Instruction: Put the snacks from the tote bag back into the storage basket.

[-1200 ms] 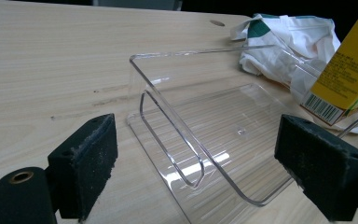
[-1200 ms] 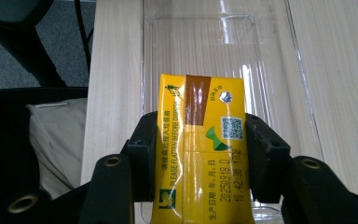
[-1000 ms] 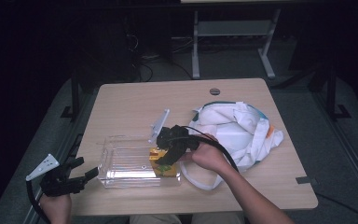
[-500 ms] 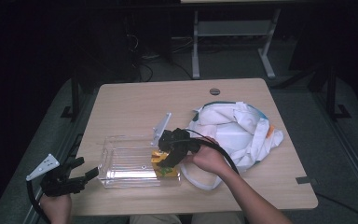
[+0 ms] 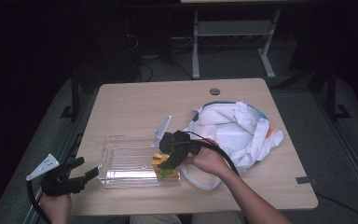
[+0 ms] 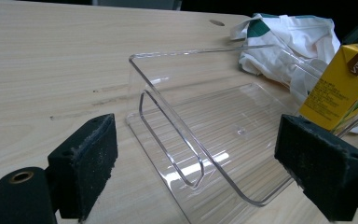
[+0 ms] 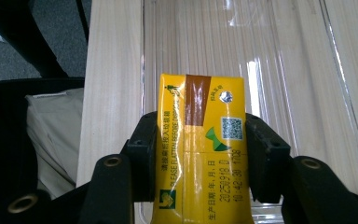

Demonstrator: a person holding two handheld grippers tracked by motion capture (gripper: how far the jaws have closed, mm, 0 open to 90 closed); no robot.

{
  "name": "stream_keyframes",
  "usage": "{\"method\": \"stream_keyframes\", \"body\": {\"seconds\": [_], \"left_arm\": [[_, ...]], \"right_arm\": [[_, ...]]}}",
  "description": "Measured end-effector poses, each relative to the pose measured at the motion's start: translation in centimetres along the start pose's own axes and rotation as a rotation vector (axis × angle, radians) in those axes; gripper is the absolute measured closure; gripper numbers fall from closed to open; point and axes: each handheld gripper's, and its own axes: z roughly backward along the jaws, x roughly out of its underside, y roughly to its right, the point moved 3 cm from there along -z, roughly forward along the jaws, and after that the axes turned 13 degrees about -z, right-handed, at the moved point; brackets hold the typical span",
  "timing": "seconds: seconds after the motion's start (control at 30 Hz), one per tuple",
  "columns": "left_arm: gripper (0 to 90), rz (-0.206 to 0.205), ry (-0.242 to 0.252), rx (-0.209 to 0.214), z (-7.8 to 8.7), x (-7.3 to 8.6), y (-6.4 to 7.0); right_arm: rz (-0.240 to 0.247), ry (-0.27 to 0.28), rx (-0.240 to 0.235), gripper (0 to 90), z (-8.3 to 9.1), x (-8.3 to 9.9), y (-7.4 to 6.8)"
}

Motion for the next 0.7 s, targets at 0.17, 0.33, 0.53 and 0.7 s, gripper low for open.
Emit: {"method": "stream_keyframes", "body": {"seconds": [0.17,0.33,0.53,0.7], "left_arm": [[12.7,0.002,0.000,0.000,-0.01,0.00,-0.01],[12.8,0.000,-0.001,0.001,0.02,0.01,-0.02],[12.8,0.001,-0.001,0.000,0.03,0.01,-0.02],[12.8,-0.001,-0.001,0.001,0.02,0.01,-0.02]], "right_arm": [[-0.002,-0.003,0.000,52.1,-0.20,0.15,0.12],[-0.002,-0.008,-0.006,52.1,-0.41,0.28,0.09],[-0.004,-0.009,-0.013,52.0,-0.56,0.39,0.09],[-0.005,-0.008,-0.013,52.0,-0.64,0.55,0.16]]}}
